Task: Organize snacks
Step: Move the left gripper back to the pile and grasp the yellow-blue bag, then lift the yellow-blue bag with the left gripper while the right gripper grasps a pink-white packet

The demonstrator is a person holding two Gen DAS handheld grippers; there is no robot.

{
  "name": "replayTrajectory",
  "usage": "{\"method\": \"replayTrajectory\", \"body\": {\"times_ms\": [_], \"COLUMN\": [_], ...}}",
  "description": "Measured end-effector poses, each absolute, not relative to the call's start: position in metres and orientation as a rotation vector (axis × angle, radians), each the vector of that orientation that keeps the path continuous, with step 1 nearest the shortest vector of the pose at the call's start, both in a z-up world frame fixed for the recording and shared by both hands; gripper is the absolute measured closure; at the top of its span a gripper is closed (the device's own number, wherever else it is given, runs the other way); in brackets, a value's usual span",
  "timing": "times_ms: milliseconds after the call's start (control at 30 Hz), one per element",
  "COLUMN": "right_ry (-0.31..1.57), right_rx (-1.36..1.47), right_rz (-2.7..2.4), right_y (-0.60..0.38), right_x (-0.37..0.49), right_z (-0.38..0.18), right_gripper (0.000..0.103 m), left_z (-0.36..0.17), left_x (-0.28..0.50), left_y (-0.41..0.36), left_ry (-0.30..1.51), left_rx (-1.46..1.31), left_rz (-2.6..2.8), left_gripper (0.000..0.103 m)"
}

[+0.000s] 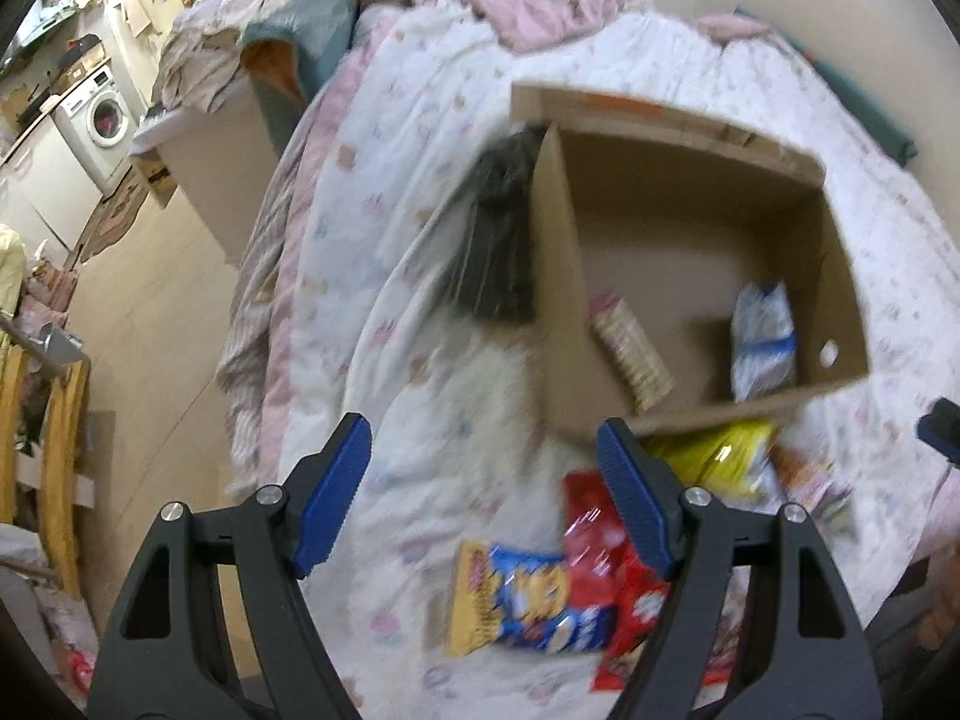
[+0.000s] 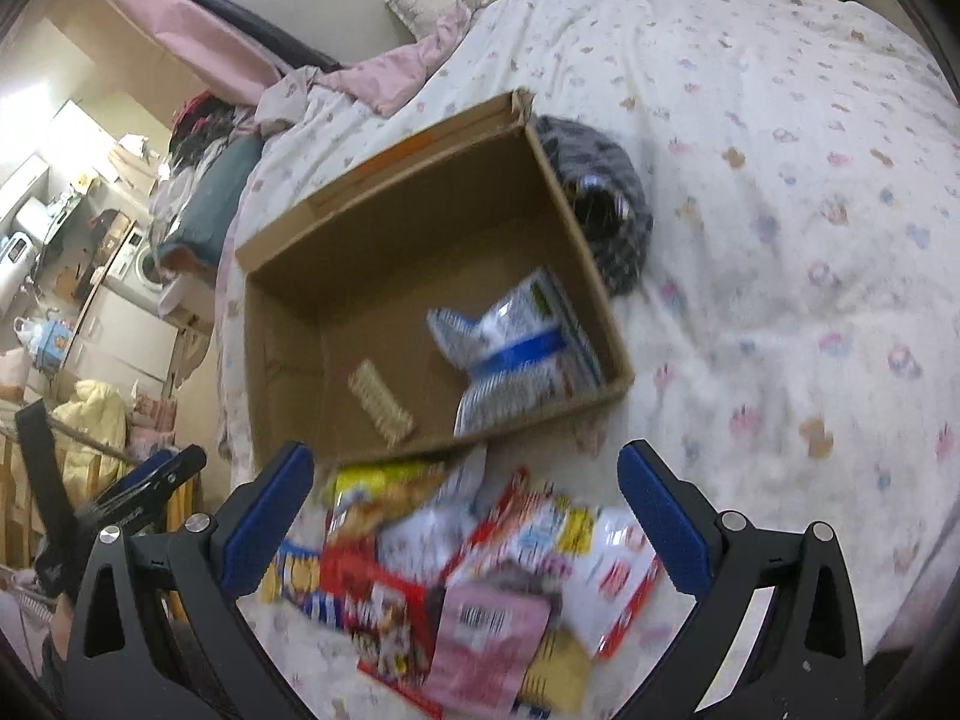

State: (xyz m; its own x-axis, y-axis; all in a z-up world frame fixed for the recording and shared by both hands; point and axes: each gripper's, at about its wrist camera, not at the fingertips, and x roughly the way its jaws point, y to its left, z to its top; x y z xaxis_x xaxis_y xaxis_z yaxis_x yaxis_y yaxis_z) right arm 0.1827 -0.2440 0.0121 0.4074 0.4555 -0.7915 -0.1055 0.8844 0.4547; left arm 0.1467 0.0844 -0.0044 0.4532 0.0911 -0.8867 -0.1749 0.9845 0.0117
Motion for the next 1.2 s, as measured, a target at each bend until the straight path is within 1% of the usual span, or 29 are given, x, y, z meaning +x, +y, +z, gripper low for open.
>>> {"method": "replayTrajectory", "body": {"times_ms": [200,367,467,600,633,667,733,867,900,967,1067,1133,1200], "right_ry": [1.137,1.172,1.185,1.190,1.191,1.191,1.192,1.204,1.208,1.217,1.226,1.230,1.237], "right_rx": [0.377,0.411,0.416,0.435,0.444,0.444,0.432,0.412,0.414,0.435,0.455,0.457,0.457], "right_rz": [0.413,0.392,0.371,0.383,0.400,0.407,0.415,0.419,0.417,0.411,0.409,0.409,0.416], "right_y": [-0.243,-0.256,-0.261,-0.264,-0.263,-0.262,-0.259,-0.259,-0.260,-0.265,-0.268,-0.268,-0.267], "right_x": [0.138,0.125,0.124,0.126,0.125,0.125,0.124,0.124,0.125,0.125,0.127,0.127,0.127], "right_z": [-0.003,-0.020,-0.027,-0.027,-0.027,-0.027,-0.028,-0.031,-0.033,-0.035,-0.037,-0.038,-0.038], "right_gripper": [0.000,0.000,0.000,0.000,0.000,0.000,0.000,0.000,0.000,0.000,0.000,0.000,0.000], "left_z": [-0.059,-0.101,-0.118,-0.125,-0.128,-0.133,-0.141,-0.145,-0.145,-0.143,-0.134,-0.124,-0.109], "left_x": [0.133,0.128,0.124,0.123,0.123,0.125,0.127,0.125,0.124,0.124,0.122,0.119,0.113], "left_y": [0.084,0.080,0.064,0.034,0.031,0.029,0.029,0.023,0.019,0.011,0.009,0.008,0.011], "left_ry": [1.294,1.450,1.534,1.534,1.541,1.557,1.586,1.593,1.591,1.586,1.576,1.557,1.515], "left_rx": [-0.044,-0.025,-0.018,0.078,0.094,0.093,0.061,0.043,0.044,0.043,0.023,0.020,0.020], "left_rz": [0.087,0.061,-0.003,-0.060,-0.054,-0.048,-0.045,-0.070,-0.090,-0.130,-0.159,-0.185,-0.196], "left_gripper": [0.028,0.028,0.028,0.027,0.023,0.017,0.013,0.014,0.019,0.053,0.072,0.083,0.083]}}
